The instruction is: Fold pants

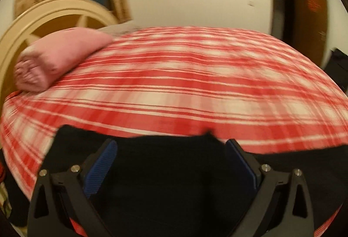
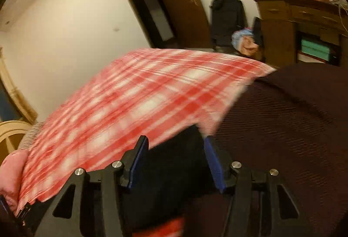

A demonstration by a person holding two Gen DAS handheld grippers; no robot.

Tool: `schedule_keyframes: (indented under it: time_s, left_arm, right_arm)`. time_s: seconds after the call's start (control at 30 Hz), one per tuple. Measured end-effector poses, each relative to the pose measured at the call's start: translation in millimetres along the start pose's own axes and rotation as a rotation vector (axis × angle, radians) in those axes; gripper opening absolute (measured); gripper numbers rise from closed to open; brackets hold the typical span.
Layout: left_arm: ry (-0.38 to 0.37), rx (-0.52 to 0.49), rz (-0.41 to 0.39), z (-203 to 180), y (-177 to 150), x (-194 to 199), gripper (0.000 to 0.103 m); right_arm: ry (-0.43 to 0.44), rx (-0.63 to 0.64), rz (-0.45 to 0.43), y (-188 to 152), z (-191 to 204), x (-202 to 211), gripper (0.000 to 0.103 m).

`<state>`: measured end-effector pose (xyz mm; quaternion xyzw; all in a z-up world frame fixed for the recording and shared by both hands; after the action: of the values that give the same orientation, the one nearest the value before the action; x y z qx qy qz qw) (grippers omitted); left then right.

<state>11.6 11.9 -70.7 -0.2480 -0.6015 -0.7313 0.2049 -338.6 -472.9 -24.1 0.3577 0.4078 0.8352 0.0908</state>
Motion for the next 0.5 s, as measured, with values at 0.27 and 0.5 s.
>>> schedule_keyframes:
  time_s: [0.27, 0.5]
  left_arm:
    - [-0.039, -0.148, -0.002, -54.7, -11.6, 20.9, 0.101]
    - [-0.034, -0.146, 0.034, -57.9, -17.2, 16.1, 0.101]
  right_arm:
    - [-0.024, 0.184, 0.219, -12.1, -12.7, -57.1, 0.055]
    - [-0.021, 0.178, 0.226, -33.6, -6.0, -48.8, 0.055]
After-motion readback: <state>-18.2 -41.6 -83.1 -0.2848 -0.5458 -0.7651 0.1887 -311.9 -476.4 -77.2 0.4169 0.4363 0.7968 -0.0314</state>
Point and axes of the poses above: each gripper's, at about its wrist camera, not at the fingertips, and x roughly against the way its jaws point, z to its left, y to its top, the point moved 7 cm from there along -x, roughly the way its jaws point, and after that the axes turned 9 degrees about y, right-handed, at the moved point
